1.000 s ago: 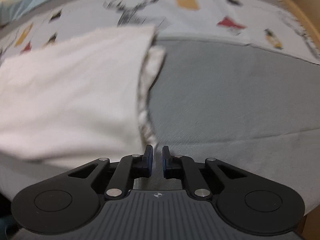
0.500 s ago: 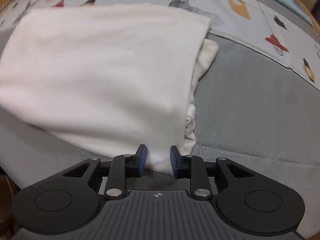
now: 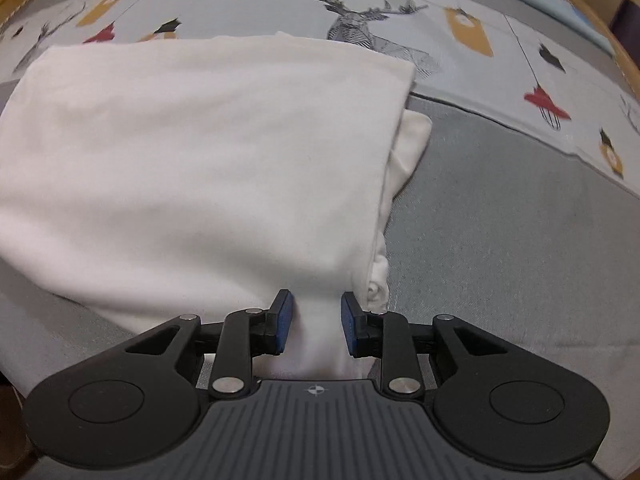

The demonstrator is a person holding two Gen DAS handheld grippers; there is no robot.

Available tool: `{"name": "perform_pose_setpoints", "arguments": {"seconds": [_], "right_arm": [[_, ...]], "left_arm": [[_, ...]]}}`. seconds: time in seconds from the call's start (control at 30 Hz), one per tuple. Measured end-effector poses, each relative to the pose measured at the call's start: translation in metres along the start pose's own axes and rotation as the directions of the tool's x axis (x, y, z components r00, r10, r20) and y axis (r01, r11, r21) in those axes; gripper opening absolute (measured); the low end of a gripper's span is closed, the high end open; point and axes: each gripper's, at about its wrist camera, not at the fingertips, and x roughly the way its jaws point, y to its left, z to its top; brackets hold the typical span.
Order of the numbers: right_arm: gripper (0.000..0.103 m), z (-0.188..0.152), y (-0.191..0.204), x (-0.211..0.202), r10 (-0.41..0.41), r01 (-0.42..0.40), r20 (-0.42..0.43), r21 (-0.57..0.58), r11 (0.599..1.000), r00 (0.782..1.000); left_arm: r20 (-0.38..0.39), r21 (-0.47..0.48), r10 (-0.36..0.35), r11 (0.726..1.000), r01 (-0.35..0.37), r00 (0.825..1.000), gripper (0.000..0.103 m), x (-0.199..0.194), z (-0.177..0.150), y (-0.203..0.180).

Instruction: Fold small clothes

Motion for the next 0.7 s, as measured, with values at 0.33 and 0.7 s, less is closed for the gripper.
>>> {"name": "perform_pose_setpoints", "arguments": {"seconds": [0.33,0.7], "right_arm": [[0.028,0.000,0.001,-0.014,0.006,-0.008,0.034,0.047,0.999,0.999],[0.028,-0.003,0.016,-0.106,-0.071,0.004,0.423,0.158,0.987,0.903]], "left_arm": [[0.038,0.028,0.004,1.000,-0.005,0.999,0.028,-0.008,0.000,-0.014],[0.422,0.028,0.048,0.997,-0.066,0.906,0.071,-0.117,-0.027,-0.035]]}}
